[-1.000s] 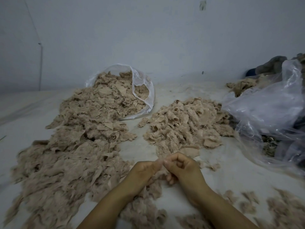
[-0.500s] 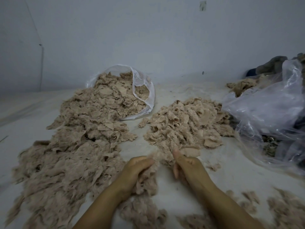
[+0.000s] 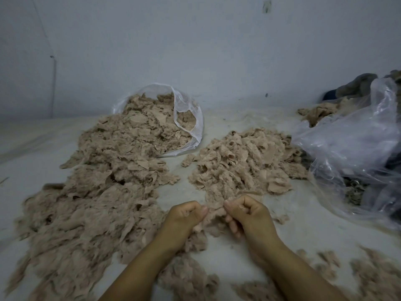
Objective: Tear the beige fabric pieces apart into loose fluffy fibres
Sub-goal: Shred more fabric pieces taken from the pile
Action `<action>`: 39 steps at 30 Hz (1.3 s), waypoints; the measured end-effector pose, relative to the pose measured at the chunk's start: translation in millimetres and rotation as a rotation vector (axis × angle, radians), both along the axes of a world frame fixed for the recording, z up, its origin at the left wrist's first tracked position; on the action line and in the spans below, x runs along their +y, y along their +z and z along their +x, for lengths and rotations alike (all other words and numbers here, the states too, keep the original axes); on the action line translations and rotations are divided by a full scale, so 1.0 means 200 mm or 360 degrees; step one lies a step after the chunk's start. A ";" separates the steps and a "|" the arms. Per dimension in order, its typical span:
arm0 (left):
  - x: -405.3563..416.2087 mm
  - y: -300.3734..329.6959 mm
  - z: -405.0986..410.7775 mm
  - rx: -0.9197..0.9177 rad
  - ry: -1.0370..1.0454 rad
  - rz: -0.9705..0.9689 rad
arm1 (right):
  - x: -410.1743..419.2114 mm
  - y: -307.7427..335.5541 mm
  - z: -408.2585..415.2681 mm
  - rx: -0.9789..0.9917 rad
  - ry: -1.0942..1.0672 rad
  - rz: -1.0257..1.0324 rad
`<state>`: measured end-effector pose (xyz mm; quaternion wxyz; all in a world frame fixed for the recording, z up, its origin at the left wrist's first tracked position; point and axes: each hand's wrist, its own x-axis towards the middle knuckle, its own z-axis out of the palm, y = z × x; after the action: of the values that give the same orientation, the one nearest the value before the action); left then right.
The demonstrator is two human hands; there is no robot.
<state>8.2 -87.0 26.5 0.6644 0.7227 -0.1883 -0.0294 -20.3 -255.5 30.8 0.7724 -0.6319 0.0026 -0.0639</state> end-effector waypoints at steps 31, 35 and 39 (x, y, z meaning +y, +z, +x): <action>-0.03 -0.05 0.00 -0.0124 0.0109 0.0208 | 0.07 -0.04 0.08 0.0258 0.0299 -0.0046; -0.02 -0.04 0.00 -0.0050 0.0176 0.0141 | 0.08 -0.05 0.06 0.0256 0.0217 -0.0092; -0.02 -0.04 -0.01 -0.0098 -0.0032 0.0428 | 0.10 -0.05 0.04 0.0250 0.0253 -0.0175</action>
<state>5.5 -90.5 19.2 0.5551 0.8039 -0.2101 -0.0387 -12.0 -235.7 20.3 0.7366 -0.6746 0.0095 0.0473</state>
